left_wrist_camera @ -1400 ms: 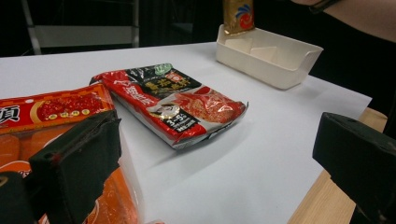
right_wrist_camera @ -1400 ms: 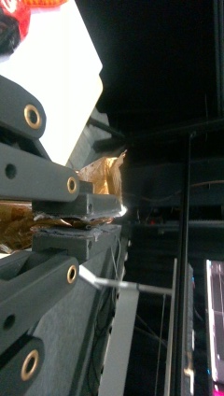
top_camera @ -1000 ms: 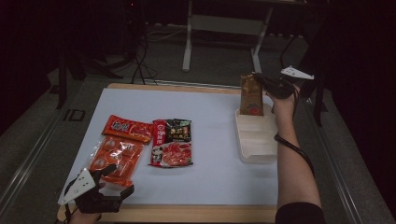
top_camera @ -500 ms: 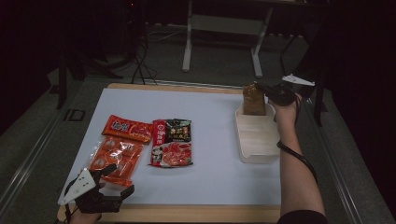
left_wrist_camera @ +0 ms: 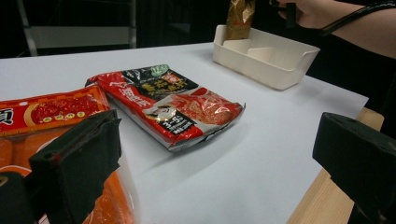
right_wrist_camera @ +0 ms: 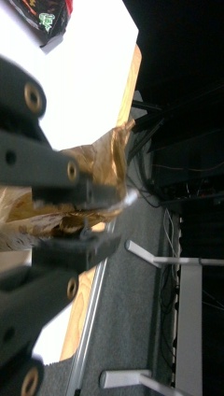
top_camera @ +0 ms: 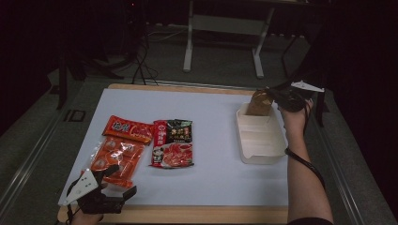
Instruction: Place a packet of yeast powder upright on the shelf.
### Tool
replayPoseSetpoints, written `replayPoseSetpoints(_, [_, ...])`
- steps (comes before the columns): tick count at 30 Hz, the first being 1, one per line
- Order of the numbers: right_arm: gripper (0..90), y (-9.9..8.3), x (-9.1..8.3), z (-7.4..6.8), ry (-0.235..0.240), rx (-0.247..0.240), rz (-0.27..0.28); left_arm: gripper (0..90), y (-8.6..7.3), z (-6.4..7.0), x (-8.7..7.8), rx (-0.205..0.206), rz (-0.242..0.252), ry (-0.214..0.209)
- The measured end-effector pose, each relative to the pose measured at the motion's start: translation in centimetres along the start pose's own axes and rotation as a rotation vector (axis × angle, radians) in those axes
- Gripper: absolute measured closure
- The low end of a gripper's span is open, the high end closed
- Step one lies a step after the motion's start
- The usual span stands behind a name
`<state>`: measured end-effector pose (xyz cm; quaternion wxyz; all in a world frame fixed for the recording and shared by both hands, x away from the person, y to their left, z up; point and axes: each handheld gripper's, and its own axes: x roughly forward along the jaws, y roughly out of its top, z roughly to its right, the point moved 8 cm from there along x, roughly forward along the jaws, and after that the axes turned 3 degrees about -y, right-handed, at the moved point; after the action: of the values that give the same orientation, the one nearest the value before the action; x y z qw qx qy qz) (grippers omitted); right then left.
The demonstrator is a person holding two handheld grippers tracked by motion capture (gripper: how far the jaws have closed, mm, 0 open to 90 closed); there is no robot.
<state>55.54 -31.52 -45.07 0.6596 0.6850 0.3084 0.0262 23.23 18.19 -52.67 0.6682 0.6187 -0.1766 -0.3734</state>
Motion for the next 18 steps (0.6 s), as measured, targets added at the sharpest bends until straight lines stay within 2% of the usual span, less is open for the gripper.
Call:
replayPoseSetpoints(1, [68.2, 0.1, -0.1, -0.1, -0.004, 0.009, -0.012, 1.6, 0.0, 0.0, 0.0, 0.001, -0.001, -0.002])
replayPoseSetpoints(3, [62.6, 0.3, -0.1, -0.3, -0.004, -0.009, -0.031, 1.6, 0.0, 0.0, 0.1, 0.002, -0.007, -0.004])
replayPoseSetpoints(4, [62.6, 0.3, -0.1, -0.3, -0.004, -0.009, -0.031, 1.7, 0.0, 0.0, 0.1, 0.002, -0.007, -0.004])
replayPoseSetpoints(5, [58.4, 0.4, -0.2, -0.4, -0.015, -0.038, -0.041, 1.7, 0.0, 0.0, 0.1, 0.002, -0.007, -0.004])
replayPoseSetpoints(6, [58.1, 0.6, -0.3, -0.8, -0.023, -0.058, -0.06, 1.6, -0.1, 0.0, 0.2, 0.009, -0.011, -0.006])
replayPoseSetpoints(8, [54.5, 0.9, -0.6, -1.3, -0.03, -0.049, -0.081, 1.6, 0.0, 0.0, 0.3, 0.019, -0.01, -0.006])
replayPoseSetpoints(9, [49.8, 1.0, -0.8, -1.4, -0.033, -0.045, -0.078, 1.7, 0.0, 0.0, 0.3, 0.022, -0.007, -0.008])
replayPoseSetpoints(11, [47.8, 1.4, -1.0, -1.8, -0.03, -0.038, -0.068, 1.7, 0.1, 0.1, 0.4, 0.023, -0.006, -0.012])
replayPoseSetpoints(13, [42.7, 2.3, -1.7, -2.6, -0.023, -0.067, -0.03, 1.7, 0.1, 0.1, 0.5, 0.024, -0.003, -0.016])
replayPoseSetpoints(15, [41.7, 3.0, -2.3, -3.2, -0.023, -0.068, -0.014, 1.7, 0.2, 0.0, 0.6, 0.027, -0.004, -0.017])
replayPoseSetpoints(18, [35.6, 3.8, -3.0, -4.4, -0.003, -0.07, 0.012, 1.7, 0.2, 0.0, 0.7, 0.033, -0.01, -0.013])
